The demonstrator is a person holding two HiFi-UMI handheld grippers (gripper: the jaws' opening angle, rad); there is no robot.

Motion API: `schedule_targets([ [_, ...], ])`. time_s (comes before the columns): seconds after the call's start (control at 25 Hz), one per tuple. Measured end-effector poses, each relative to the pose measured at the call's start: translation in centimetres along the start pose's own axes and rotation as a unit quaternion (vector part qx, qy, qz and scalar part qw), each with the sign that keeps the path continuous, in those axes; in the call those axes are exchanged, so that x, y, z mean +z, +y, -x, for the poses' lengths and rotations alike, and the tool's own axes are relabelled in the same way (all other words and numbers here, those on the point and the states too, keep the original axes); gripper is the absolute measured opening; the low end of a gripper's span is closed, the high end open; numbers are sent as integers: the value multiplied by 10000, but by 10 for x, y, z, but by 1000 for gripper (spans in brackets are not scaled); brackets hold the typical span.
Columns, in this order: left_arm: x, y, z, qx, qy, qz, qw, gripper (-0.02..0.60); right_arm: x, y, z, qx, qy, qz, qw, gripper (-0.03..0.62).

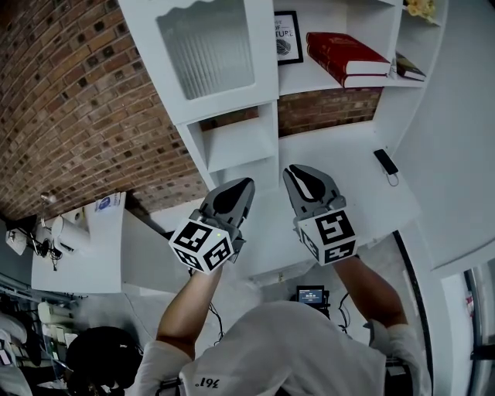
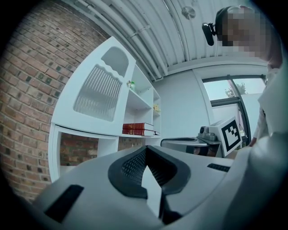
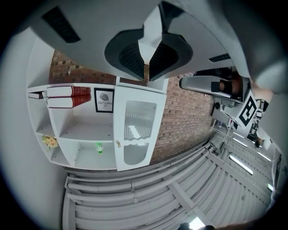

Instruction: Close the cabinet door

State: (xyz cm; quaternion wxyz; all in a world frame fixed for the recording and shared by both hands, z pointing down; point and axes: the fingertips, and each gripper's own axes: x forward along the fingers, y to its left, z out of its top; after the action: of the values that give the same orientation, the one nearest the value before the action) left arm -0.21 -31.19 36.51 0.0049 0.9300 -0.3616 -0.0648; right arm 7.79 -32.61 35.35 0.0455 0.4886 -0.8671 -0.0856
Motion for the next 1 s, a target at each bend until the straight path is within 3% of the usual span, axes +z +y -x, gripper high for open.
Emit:
schedule_targets([
  [1.0,-63,-7,12,81,482,545,9973,8,-69,12,6,65,651,-407,9970,43],
])
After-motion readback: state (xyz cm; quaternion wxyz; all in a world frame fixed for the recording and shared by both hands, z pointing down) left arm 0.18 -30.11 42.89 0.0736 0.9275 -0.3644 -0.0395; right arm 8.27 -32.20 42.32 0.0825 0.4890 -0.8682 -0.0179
